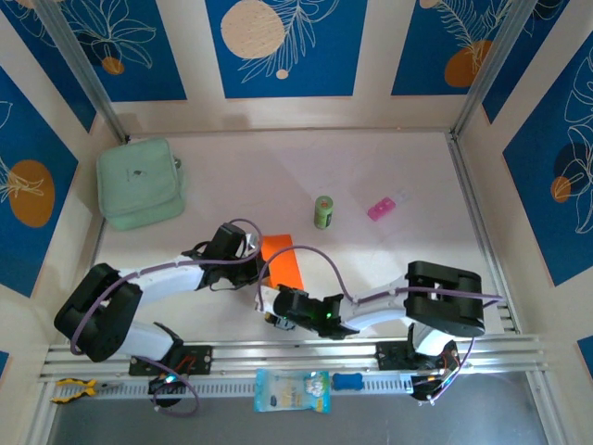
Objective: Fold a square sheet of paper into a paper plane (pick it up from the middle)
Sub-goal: Third fold the triangle at the center of the table.
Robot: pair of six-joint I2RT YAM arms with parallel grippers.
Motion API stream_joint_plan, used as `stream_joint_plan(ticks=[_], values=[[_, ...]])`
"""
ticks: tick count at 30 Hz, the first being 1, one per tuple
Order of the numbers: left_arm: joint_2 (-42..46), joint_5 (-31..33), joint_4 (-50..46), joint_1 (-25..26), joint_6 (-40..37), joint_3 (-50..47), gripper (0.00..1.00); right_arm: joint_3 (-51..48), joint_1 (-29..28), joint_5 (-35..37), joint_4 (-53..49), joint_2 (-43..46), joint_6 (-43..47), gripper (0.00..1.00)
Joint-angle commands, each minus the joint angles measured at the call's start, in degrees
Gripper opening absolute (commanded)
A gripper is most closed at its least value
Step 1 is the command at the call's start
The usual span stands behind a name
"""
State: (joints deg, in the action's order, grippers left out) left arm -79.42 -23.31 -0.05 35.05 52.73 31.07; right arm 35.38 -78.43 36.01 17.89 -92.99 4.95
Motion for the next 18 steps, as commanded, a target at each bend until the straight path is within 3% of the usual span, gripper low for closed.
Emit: stream_joint_plan(ticks=[1,6,18], values=[[1.1,0.0,-0.9,-0.2,0.9,0.2,0.04,1.7,-1.0,9.0,3.5,-1.6,2.1,0.51],[1.1,0.4,-1.0,-0.2,0.9,0.1,0.04,2.1,-1.6,12.0,2.6,-2.7,1.8,0.49],[1.4,0.9,-1.2,-0.3,0.9,0.0,0.04,1.2,-1.6,11.7,0.8,-1.1,-1.3,0.35]])
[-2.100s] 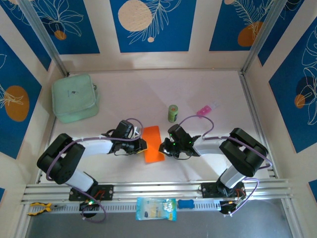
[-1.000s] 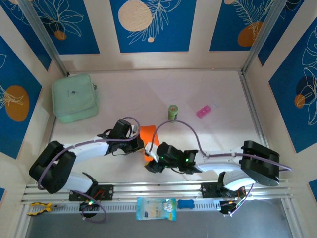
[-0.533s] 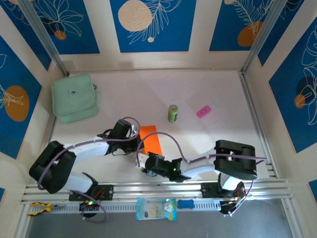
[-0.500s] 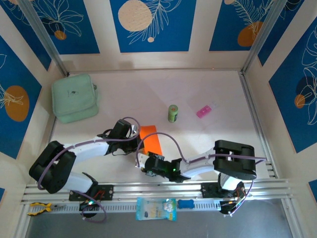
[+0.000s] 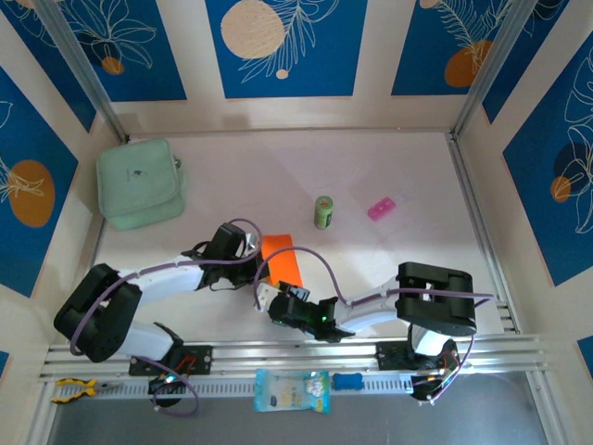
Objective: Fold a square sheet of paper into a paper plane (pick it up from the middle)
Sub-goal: Third fold the triangle at the center of the table.
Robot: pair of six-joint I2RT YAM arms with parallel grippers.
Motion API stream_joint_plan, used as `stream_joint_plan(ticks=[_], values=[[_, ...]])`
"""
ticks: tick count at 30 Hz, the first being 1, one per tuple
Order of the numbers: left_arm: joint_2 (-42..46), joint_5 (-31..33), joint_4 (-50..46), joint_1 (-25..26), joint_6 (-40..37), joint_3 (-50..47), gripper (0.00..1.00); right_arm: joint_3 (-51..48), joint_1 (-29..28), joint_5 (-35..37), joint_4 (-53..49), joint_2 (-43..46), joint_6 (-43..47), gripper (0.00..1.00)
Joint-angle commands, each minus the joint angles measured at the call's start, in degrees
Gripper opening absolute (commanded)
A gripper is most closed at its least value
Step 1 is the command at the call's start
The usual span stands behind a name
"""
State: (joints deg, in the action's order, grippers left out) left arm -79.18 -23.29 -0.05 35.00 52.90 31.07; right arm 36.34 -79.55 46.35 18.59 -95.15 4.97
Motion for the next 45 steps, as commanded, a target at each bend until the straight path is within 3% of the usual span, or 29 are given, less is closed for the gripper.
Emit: stream_joint_plan(ticks=[1,25,45], values=[[1.2,1.0,-1.2,-0.3,0.8,0.0,0.04,0.1,-0.4,1.4,0.1,1.2,-1.5,0.34],[0.9,1.1,-1.1,-0.3,1.0,-0.3,0.04,-2.2,-0.7,1.7,2.3,3.3,-3.5,0.25],[0.5,1.0,-1.1,-0.2,1.0,0.1,0.04,-1.4,0.0,1.9,3.4,2.3,-4.7,0.25]])
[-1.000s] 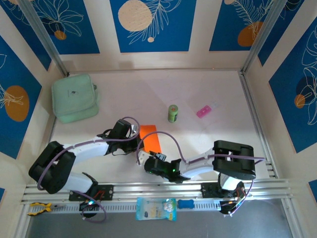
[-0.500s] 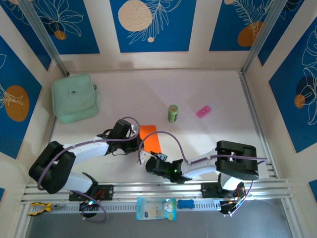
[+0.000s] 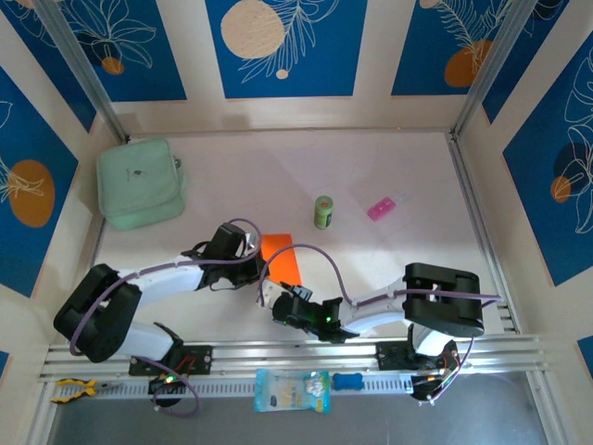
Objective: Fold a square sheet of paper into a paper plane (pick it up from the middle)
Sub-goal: Third fold the triangle at the center of the table.
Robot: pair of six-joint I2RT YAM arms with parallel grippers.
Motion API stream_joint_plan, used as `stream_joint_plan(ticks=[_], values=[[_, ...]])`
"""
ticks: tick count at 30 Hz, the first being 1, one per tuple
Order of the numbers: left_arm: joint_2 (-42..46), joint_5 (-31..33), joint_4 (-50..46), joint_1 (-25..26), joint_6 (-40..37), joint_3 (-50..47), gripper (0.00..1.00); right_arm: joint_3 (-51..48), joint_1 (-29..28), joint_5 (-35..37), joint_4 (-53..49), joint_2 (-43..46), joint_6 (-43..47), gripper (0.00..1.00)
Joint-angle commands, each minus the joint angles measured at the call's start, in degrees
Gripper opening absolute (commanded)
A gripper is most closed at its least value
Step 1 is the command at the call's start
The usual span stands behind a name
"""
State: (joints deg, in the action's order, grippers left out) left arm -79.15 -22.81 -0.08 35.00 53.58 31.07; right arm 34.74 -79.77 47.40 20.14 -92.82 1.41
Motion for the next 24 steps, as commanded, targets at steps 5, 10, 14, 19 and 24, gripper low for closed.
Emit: stream_joint_plan(ticks=[5,10,14,19,24], values=[[0.5,0.5,-1.0,-0.3,0.3,0.0,0.04,0.2,0.3,0.9,1.2,0.0,-1.4,0.21],[0.3,0.5,-0.9,-0.3,0.3,0.1,0.04,0.2,0.4,1.0,1.1,0.1,-1.4,0.16],[0.5,0.7,-1.2,-0.3,0.3,0.0,0.04,0.1,0.5,0.9,0.8,0.4,-1.8,0.11],[1.7,1.4,-1.9,-0.3,0.2,-0.1,0.11,-0.4,0.9,-1.1,0.2,1.7,-2.9,0.05],[4.8,4.7,-8.3,-0.7,-1.8,1.7,0.31,-1.1,2.7,-9.0,-1.4,4.2,-6.7,0.04]])
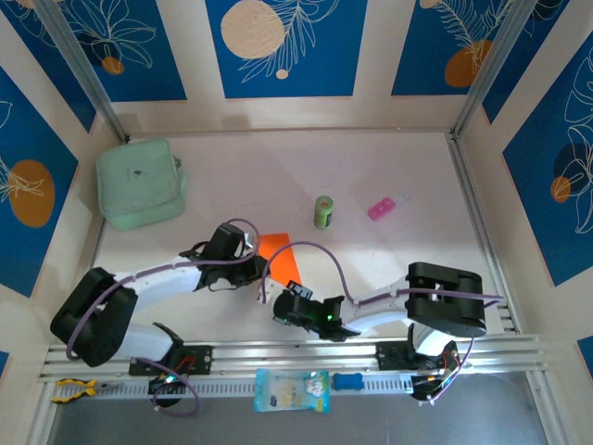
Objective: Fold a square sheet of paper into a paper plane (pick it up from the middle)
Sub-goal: Third fold the triangle at the center of the table.
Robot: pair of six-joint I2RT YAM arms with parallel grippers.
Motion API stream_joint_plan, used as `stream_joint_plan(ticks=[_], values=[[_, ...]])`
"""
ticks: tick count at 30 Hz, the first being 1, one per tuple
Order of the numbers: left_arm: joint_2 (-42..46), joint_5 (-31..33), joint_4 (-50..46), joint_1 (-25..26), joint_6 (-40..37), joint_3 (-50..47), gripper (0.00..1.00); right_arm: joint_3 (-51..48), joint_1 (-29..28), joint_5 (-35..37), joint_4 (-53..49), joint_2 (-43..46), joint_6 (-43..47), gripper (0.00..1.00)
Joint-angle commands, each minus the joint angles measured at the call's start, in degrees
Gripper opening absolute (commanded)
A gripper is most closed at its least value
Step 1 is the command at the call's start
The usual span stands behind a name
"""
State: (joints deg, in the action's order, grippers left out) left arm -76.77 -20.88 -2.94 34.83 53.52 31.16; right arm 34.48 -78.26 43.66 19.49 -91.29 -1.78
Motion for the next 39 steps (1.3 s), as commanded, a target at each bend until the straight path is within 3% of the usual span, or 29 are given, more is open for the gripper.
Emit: stream_joint_plan(ticks=[1,6,14,17,29,39], values=[[3.2,4.0,-7.3,-0.6,-2.4,2.2,0.33,-0.7,1.7,-7.2,-1.3,3.2,-4.6,0.04],[8.1,8.7,-14.6,-1.3,-4.9,4.2,0.42,-0.1,7.0,-21.7,-5.0,6.2,-12.7,0.04],[11.2,8.9,-17.1,-3.1,-5.8,4.8,0.42,3.9,18.9,-46.0,-14.4,7.9,-23.7,0.05],[11.1,8.4,-17.0,-3.4,-6.2,5.2,0.41,4.2,21.5,-51.1,-14.9,7.5,-25.7,0.05],[3.5,3.7,-14.9,-3.6,-9.8,9.7,0.31,5.0,21.7,-50.9,-14.4,5.9,-29.0,0.04],[-11.0,-0.1,-14.3,-3.6,-15.0,18.8,0.23,9.1,19.5,-47.0,-15.0,1.2,-32.4,0.03]])
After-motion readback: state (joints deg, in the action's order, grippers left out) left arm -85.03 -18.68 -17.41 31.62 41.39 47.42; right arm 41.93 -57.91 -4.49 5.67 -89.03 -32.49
